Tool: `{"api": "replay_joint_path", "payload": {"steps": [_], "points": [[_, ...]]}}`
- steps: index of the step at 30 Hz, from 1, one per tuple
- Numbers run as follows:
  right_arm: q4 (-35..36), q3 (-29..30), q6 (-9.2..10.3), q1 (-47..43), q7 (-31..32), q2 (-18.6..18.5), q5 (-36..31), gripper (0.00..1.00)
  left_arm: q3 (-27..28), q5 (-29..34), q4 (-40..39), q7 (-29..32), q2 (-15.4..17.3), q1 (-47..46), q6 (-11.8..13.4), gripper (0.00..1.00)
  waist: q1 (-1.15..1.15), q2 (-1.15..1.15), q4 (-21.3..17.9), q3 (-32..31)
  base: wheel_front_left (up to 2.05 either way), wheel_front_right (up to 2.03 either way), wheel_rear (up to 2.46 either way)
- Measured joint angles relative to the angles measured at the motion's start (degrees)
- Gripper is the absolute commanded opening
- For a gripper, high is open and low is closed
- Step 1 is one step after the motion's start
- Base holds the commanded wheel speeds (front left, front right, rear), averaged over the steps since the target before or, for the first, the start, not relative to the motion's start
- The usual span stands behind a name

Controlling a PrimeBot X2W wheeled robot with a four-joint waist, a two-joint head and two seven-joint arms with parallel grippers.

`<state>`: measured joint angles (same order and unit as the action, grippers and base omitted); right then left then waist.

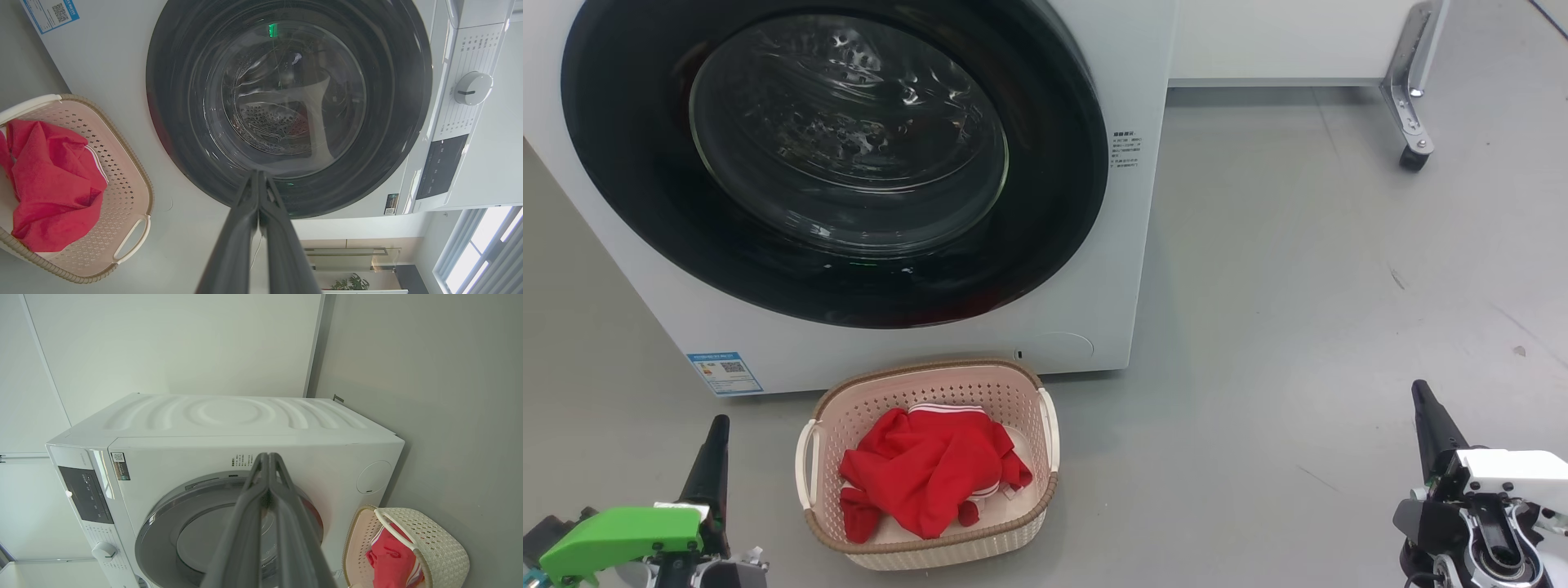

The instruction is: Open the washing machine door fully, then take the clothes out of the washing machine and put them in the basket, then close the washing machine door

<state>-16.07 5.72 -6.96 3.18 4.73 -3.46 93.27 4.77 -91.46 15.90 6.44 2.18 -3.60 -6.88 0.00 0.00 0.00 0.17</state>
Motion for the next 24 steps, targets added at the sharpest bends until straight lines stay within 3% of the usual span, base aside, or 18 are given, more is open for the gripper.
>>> {"api": "replay_joint_path", "payload": {"steps": [24], "points": [[0.0, 0.1, -0.01, 0.0, 0.0, 0.0, 0.0, 0.00, 0.0, 0.0, 0.0, 0.0, 0.0, 0.0, 0.0, 0.00, 0.00, 0.00, 0.0, 0.0, 0.00, 0.00, 0.00]]}}
